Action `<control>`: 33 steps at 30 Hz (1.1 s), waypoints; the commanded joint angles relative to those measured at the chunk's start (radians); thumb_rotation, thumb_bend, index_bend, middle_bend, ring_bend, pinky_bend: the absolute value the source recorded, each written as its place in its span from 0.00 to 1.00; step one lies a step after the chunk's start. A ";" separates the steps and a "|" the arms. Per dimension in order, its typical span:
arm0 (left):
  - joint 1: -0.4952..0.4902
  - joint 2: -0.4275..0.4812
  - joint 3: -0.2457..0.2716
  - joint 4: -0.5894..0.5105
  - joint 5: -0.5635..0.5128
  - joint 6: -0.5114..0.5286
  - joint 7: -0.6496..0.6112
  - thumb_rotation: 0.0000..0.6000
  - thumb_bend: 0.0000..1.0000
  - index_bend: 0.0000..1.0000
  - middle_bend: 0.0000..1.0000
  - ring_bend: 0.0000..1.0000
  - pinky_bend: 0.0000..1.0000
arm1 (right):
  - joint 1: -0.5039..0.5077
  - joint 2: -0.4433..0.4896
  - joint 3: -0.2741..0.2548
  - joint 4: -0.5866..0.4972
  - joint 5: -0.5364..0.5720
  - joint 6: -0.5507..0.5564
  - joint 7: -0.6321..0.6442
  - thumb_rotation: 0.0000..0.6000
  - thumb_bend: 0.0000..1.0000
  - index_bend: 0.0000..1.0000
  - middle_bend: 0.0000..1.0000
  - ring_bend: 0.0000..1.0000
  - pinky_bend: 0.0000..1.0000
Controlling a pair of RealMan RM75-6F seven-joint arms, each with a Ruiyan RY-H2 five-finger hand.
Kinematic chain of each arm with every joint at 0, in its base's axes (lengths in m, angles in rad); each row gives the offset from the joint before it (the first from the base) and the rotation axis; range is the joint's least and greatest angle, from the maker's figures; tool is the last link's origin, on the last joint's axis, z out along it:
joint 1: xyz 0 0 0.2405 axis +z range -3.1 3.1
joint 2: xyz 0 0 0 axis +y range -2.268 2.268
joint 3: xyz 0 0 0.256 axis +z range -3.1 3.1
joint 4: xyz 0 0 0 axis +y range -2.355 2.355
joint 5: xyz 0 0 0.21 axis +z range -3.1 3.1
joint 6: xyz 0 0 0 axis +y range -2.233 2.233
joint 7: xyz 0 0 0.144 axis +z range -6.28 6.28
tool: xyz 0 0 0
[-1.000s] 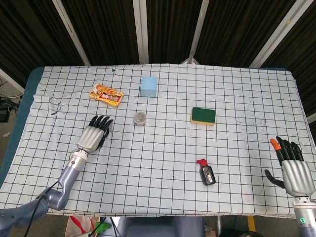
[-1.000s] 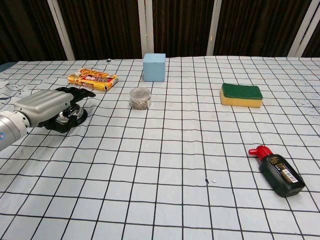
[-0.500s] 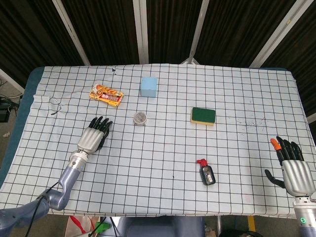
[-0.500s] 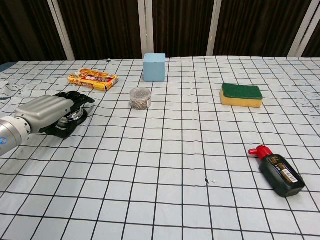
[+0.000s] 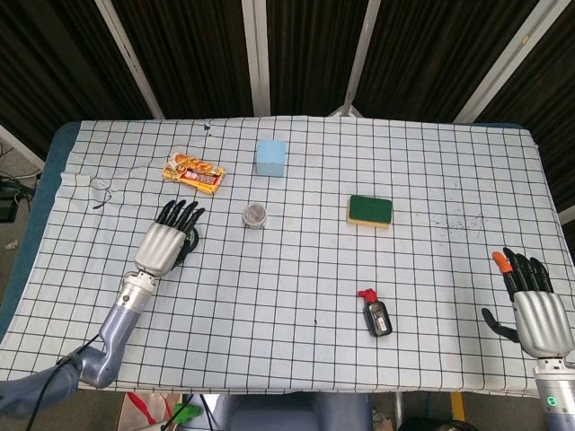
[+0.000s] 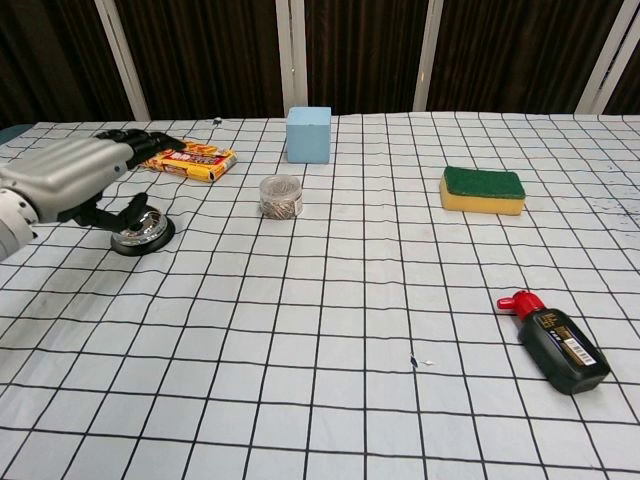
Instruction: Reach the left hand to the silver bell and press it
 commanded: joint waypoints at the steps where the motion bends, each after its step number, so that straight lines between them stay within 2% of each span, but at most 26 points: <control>1: 0.100 0.200 0.001 -0.304 -0.014 0.122 0.158 1.00 0.84 0.06 0.03 0.00 0.02 | -0.001 0.001 0.000 -0.002 -0.001 0.002 0.001 1.00 0.30 0.06 0.00 0.01 0.00; 5: 0.173 0.326 0.037 -0.483 -0.069 0.149 0.253 1.00 0.84 0.06 0.03 0.00 0.02 | -0.002 0.003 0.000 -0.003 -0.002 0.004 0.004 1.00 0.31 0.06 0.00 0.01 0.00; 9: 0.253 0.391 0.091 -0.551 -0.073 0.215 0.287 1.00 0.83 0.06 0.03 0.00 0.02 | 0.002 0.001 -0.001 0.001 0.000 -0.006 0.011 1.00 0.31 0.06 0.00 0.01 0.00; 13: 0.333 0.404 0.137 -0.546 -0.037 0.300 0.200 1.00 0.83 0.05 0.03 0.00 0.02 | 0.006 -0.002 -0.002 0.001 -0.001 -0.014 0.007 1.00 0.30 0.06 0.00 0.01 0.00; 19: 0.400 0.423 0.166 -0.529 -0.024 0.354 0.122 1.00 0.84 0.05 0.03 0.00 0.02 | 0.002 0.000 -0.004 -0.004 -0.007 -0.005 0.007 1.00 0.30 0.06 0.00 0.01 0.00; 24: 0.413 0.437 0.170 -0.510 -0.038 0.331 0.078 1.00 0.84 0.05 0.02 0.00 0.02 | 0.001 0.002 -0.004 -0.005 -0.007 -0.006 0.012 1.00 0.31 0.06 0.00 0.01 0.00; 33: 0.421 0.442 0.164 -0.506 -0.030 0.320 0.075 1.00 0.83 0.05 0.02 0.00 0.02 | 0.004 -0.004 -0.002 0.000 -0.018 0.002 0.017 1.00 0.30 0.07 0.00 0.02 0.00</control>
